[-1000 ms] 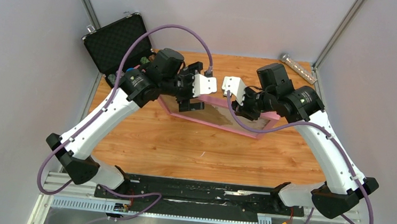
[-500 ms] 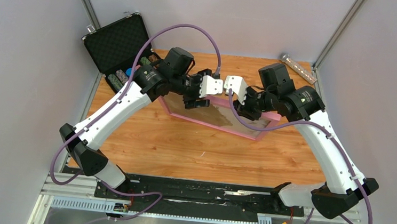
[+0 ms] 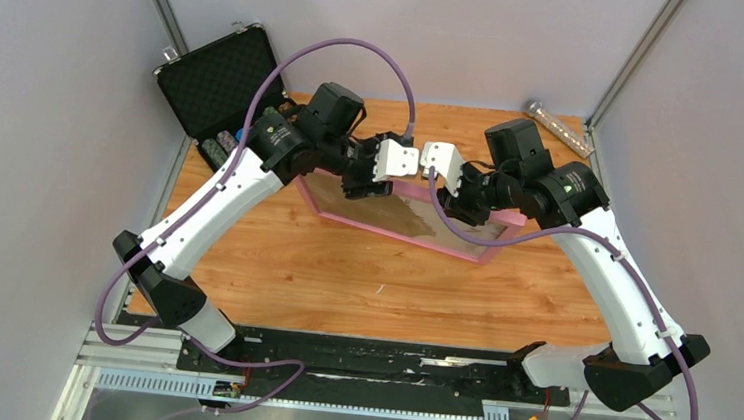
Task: Put the photo into the frame
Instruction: Turn over the photo frame at the center of the board.
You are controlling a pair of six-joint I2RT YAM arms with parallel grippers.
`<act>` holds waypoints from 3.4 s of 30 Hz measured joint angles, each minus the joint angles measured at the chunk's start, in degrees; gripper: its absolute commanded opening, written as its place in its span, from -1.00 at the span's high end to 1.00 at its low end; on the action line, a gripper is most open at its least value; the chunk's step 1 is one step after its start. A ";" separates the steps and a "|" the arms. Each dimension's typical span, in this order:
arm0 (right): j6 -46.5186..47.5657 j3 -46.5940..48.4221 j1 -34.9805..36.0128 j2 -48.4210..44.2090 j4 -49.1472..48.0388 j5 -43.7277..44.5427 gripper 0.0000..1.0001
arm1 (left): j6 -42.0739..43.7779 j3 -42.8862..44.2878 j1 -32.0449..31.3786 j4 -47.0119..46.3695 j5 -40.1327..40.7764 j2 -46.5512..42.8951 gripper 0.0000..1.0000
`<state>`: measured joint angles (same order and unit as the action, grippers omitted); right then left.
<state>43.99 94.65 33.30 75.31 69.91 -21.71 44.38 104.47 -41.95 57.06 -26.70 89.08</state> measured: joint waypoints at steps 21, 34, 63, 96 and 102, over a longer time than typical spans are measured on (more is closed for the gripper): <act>3.02 -1.27 -0.59 -0.50 -0.85 -0.37 0.79 | 3.23 0.63 -0.02 5.01 -1.99 1.27 0.87; -0.59 -1.77 -0.94 -1.40 -5.31 1.60 -0.17 | 1.42 0.72 -0.22 4.96 -0.11 1.36 1.00; -19.96 2.80 -15.58 -8.24 -14.56 10.32 -0.58 | -30.14 10.25 3.63 3.45 4.68 8.00 1.00; -41.53 -29.68 -37.64 -7.98 -32.28 -7.74 -0.56 | -85.61 -47.80 19.47 -56.70 5.03 -6.51 1.00; -45.97 -35.69 -40.81 -5.03 -38.58 -12.50 -0.51 | -89.35 -52.00 19.43 -64.92 7.80 -3.15 0.99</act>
<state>-1.98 58.96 -7.51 70.28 31.33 -34.22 -44.97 52.47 -22.52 -7.86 -18.90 85.93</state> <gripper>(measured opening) 0.773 0.358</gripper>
